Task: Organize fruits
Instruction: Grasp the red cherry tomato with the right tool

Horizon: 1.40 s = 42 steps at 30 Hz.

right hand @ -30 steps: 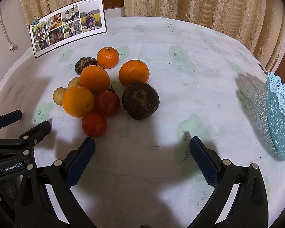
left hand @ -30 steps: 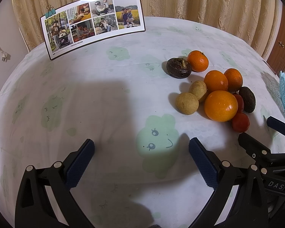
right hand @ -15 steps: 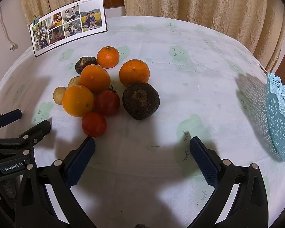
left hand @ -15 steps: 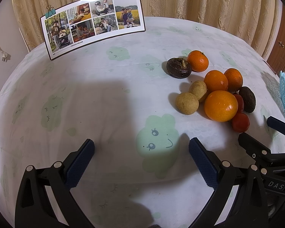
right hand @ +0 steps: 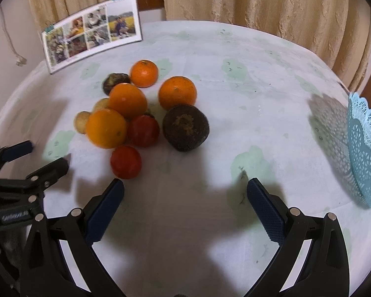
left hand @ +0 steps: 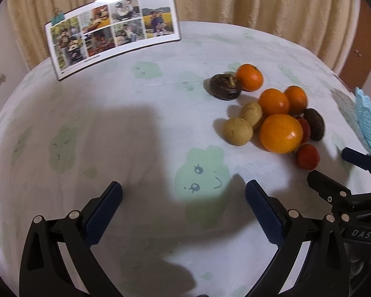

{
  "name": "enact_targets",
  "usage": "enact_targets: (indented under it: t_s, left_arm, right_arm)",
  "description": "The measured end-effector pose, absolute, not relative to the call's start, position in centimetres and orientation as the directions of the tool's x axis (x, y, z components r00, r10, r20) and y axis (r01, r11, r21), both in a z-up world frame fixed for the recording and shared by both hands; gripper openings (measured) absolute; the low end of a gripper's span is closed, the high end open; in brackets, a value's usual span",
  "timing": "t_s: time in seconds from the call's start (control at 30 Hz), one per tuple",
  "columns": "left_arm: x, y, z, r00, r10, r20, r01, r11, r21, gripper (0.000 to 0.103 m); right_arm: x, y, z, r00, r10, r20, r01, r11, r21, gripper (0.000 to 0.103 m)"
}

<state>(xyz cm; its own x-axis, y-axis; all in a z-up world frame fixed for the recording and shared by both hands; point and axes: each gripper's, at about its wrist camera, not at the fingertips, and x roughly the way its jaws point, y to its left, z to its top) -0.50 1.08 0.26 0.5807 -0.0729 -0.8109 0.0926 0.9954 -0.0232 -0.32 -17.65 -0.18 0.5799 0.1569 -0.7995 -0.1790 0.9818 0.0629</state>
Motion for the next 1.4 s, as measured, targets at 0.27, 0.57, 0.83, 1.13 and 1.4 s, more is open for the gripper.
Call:
enact_targets:
  t_s: [0.27,0.57,0.83,1.13,1.4]
  left_arm:
    - [-0.2,1.7,1.8,0.632,-0.086,-0.770,0.097,0.995,-0.032,0.098]
    - [1.3,1.2,3.3,0.682,-0.059,-0.729,0.113,0.993,0.025,0.098]
    - [1.8,3.4,3.5,0.697,-0.046,-0.716,0.058,0.998,-0.007,0.098]
    - [1.5,3.5,2.9,0.689,-0.078,-0.721,0.089,0.996,-0.023,0.094]
    - [1.2,0.9,2.5,0.668,-0.132,-0.732,0.187,0.982,-0.007,0.081]
  right_arm:
    - [-3.1,-20.4,2.0,0.659,0.243,-0.712,-0.159,0.970,0.183,0.101]
    - [-4.4,-20.2,2.4,0.668,0.291,-0.685,-0.193,0.957,0.218,0.100]
    - [-2.6,-16.5,2.1,0.628,0.320,-0.709,-0.268,0.945,0.189,0.076]
    - [-0.9,-14.6,0.6,0.582,0.312,-0.751,-0.285,0.943,0.171,0.039]
    - [-2.2,-16.9,1.1,0.608,0.341,-0.717,-0.259,0.939,0.227,0.028]
